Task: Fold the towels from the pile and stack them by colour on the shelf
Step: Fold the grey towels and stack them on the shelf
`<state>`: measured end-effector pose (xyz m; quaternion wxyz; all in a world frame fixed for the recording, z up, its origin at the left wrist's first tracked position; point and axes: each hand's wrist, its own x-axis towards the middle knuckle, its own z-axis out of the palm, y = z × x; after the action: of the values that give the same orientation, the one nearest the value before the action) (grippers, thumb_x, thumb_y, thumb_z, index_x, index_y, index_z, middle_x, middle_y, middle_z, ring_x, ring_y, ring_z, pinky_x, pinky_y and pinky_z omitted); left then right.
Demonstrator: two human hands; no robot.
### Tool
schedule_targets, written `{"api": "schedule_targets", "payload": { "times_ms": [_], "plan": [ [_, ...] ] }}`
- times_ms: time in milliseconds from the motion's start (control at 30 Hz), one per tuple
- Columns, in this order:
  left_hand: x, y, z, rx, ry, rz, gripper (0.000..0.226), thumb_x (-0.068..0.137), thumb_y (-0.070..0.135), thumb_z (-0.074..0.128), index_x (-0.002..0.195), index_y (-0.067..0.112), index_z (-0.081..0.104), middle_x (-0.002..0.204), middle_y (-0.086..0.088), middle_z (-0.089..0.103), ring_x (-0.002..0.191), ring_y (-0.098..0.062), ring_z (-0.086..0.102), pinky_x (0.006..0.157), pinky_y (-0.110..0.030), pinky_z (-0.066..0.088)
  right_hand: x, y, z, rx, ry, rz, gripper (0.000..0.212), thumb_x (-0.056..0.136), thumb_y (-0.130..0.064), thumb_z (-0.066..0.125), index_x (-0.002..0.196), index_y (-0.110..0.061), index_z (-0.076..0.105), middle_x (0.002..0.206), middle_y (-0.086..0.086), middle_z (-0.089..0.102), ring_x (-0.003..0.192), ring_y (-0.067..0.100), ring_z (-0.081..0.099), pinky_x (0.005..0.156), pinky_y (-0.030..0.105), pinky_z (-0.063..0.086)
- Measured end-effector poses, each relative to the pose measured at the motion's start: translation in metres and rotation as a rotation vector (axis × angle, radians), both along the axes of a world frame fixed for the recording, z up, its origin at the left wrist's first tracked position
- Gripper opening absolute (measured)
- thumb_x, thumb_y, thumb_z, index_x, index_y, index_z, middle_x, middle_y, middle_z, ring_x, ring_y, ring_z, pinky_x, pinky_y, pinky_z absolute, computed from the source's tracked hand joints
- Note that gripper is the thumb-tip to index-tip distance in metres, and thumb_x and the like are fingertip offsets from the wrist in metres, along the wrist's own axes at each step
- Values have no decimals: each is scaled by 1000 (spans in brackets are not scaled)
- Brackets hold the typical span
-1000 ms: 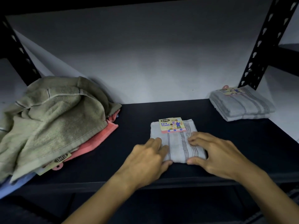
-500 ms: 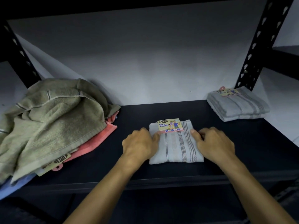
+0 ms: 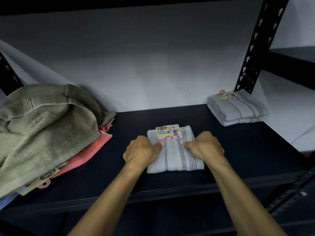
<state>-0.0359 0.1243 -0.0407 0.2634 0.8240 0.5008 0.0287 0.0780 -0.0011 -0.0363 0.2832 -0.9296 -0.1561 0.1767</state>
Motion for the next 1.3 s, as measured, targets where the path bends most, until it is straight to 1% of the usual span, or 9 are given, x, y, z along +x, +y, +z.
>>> {"api": "schedule_targets", "payload": {
  "times_ms": [133, 267, 467, 567, 700, 867, 967, 1100, 1300],
  "plan": [
    [2, -8, -6, 102, -49, -41, 33, 91, 47, 54, 97, 15, 59, 91, 4, 61, 79, -18, 57, 63, -30, 41, -5, 8, -2, -61, -28, 34, 27, 91, -36, 61, 79, -13, 53, 88, 0, 61, 76, 16, 59, 56, 25, 40],
    [0, -16, -11, 267, -111, -78, 34, 95, 42, 51, 110, 12, 52, 105, -2, 57, 87, -20, 54, 69, -31, 37, -13, 6, -13, -29, -193, 33, 34, 94, -38, 55, 112, -9, 55, 116, 6, 54, 106, 24, 56, 70, 30, 42],
    [2, -17, -15, 275, -288, -86, 23, 99, 38, 48, 100, 17, 39, 77, 8, 50, 61, -11, 45, 56, -32, 35, -2, -8, -23, 456, 3, -73, 18, 89, -31, 67, 90, -21, 52, 89, -5, 64, 78, 13, 65, 71, 34, 57],
    [6, -18, -16, 204, -360, -65, 31, 96, 36, 53, 118, 18, 40, 91, 5, 58, 73, -18, 53, 64, -33, 38, 5, -12, -24, 773, 240, -191, 24, 84, -19, 75, 97, -19, 55, 92, 3, 71, 80, 16, 71, 75, 42, 60],
    [24, -26, -13, 203, -514, -131, 52, 96, 23, 55, 139, 13, 28, 122, -6, 59, 96, -30, 63, 71, -31, 41, 19, -17, -25, 859, 269, -248, 26, 86, -19, 73, 106, -18, 57, 92, 0, 72, 81, 15, 72, 76, 42, 60],
    [87, -45, 12, 181, -714, -257, 48, 97, 17, 49, 139, 15, 26, 127, -7, 56, 96, -30, 64, 78, -42, 55, 76, -35, 10, 825, 4, -260, 16, 95, -22, 61, 110, -16, 59, 93, -6, 65, 87, 14, 65, 83, 34, 55],
    [144, -61, 32, 73, -785, -295, 49, 96, 17, 50, 138, 20, 25, 127, -4, 55, 101, -26, 63, 83, -43, 57, 129, -51, 41, 686, -182, -211, 20, 99, -23, 51, 116, -16, 59, 93, -6, 62, 83, 14, 60, 75, 24, 48],
    [215, -82, 48, -15, -791, -296, 49, 95, 14, 51, 137, 14, 27, 128, -10, 52, 107, -31, 60, 88, -47, 55, 199, -67, 59, 455, -343, -172, 29, 101, -22, 45, 121, -7, 60, 112, 11, 62, 96, 24, 56, 81, 24, 36],
    [270, -97, 45, -91, -701, -225, 41, 95, 21, 51, 128, 12, 30, 126, -12, 54, 108, -31, 59, 88, -45, 53, 257, -80, 50, 194, -383, -96, 29, 99, -18, 40, 115, -5, 61, 117, 18, 62, 106, 32, 56, 83, 29, 40]
  ]
}}
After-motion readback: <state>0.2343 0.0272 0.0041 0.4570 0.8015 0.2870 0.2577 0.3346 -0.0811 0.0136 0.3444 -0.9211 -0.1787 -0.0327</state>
